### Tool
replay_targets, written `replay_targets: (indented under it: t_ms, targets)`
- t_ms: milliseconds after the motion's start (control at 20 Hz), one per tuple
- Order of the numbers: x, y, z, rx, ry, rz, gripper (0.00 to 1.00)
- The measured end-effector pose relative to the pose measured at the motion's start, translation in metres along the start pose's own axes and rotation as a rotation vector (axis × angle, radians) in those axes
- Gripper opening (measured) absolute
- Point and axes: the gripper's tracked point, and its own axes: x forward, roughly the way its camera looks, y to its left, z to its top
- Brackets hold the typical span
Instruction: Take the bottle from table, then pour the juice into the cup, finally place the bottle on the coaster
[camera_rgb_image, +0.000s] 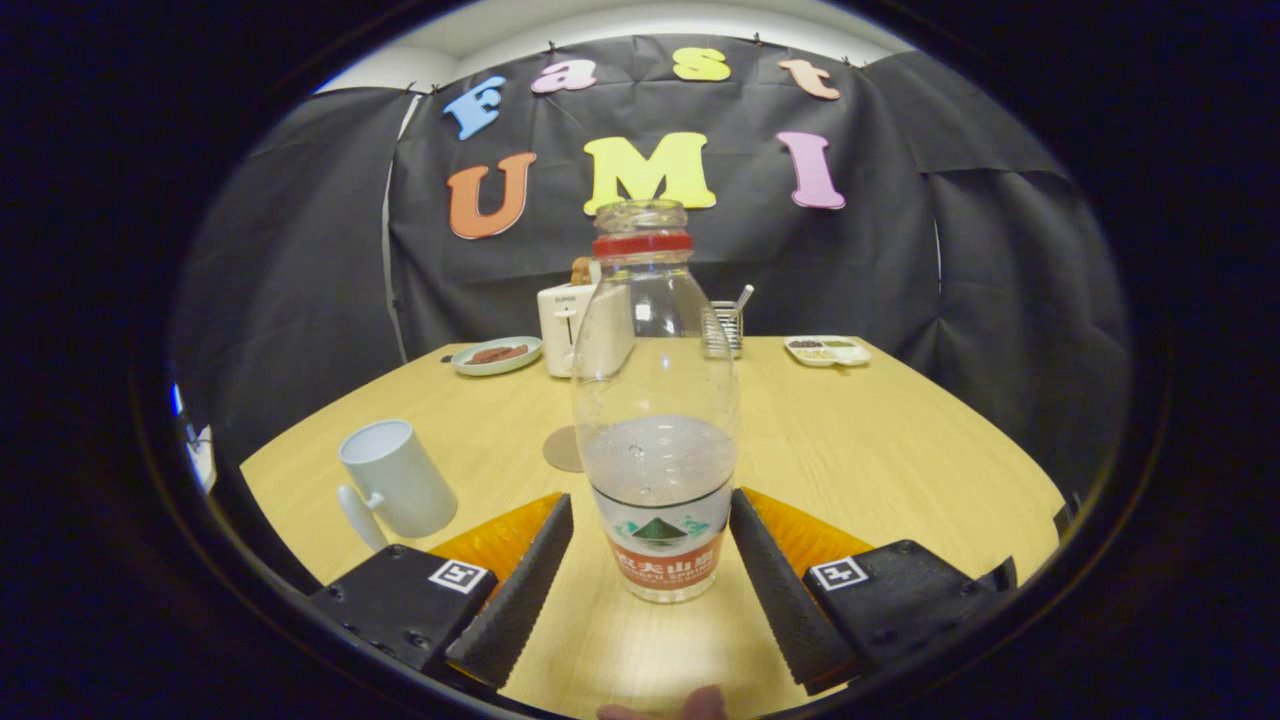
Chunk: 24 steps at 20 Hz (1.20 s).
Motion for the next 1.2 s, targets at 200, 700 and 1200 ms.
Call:
replay_targets:
  t_ms: [200, 700, 1200]
  targets:
    - [0.008, -0.004, 0.009, 0.041, -0.013, -0.012, 0.94]
    - [-0.019, 0.01, 0.041, -0.084, -0.038, -0.051, 0.72]
    - [-0.025, 0.046, 0.066, -0.482, -0.044, -0.122, 0.72]
